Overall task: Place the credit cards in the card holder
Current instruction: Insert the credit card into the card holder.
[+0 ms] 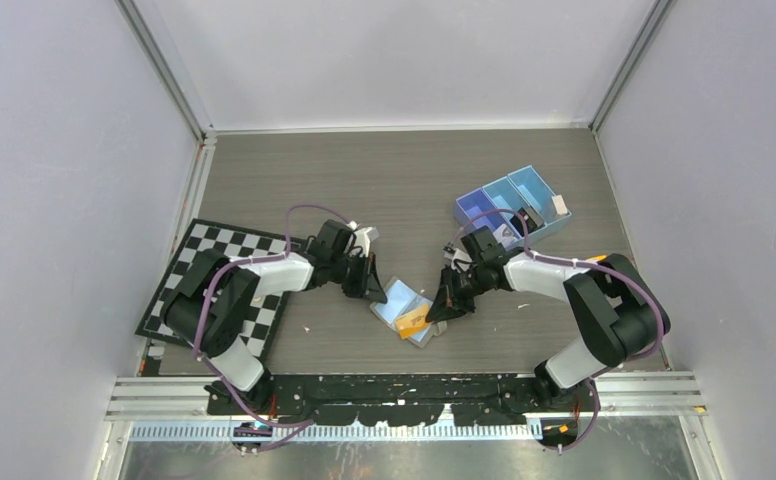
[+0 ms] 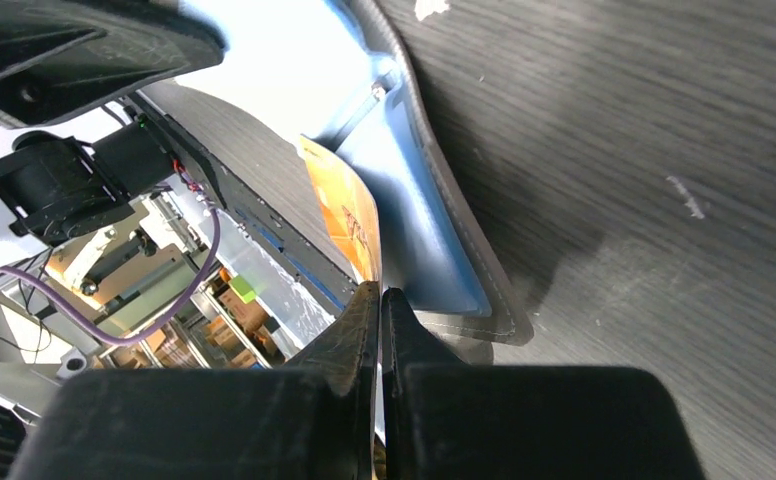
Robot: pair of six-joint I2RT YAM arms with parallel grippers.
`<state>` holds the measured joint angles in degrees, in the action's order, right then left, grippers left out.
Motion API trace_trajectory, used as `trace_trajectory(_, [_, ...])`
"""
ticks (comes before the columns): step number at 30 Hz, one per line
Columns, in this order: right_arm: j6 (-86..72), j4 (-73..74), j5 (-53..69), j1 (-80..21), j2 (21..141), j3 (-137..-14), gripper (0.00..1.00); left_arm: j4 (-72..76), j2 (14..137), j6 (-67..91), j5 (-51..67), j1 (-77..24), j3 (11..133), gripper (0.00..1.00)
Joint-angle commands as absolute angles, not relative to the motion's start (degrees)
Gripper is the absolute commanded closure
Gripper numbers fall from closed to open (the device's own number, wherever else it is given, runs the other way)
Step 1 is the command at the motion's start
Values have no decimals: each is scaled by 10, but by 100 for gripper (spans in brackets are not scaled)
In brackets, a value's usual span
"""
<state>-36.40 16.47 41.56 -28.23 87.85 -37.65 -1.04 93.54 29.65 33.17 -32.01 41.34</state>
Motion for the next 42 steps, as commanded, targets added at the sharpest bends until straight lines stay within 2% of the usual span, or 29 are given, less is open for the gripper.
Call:
trace_trajectory(1, [-367, 151, 378, -284, 896, -377, 99, -19, 944, 277, 346, -316, 432, 100])
trace_trajectory(8, [-344, 188, 339, -284, 913, -392, 100, -23, 946, 274, 350, -316, 433, 100])
trace_trajectory(27, [-329, 198, 341, -284, 957, -433, 99, -17, 945, 265, 373, -317, 431, 100])
trace_trajectory(35, [-300, 282, 308, -281, 929, -446, 99, -22, 935, 262, 355, -317, 428, 100])
trace_trajectory(42, [-303, 292, 299, -277, 915, -453, 99, -24, 937, 258, 358, -316, 430, 100])
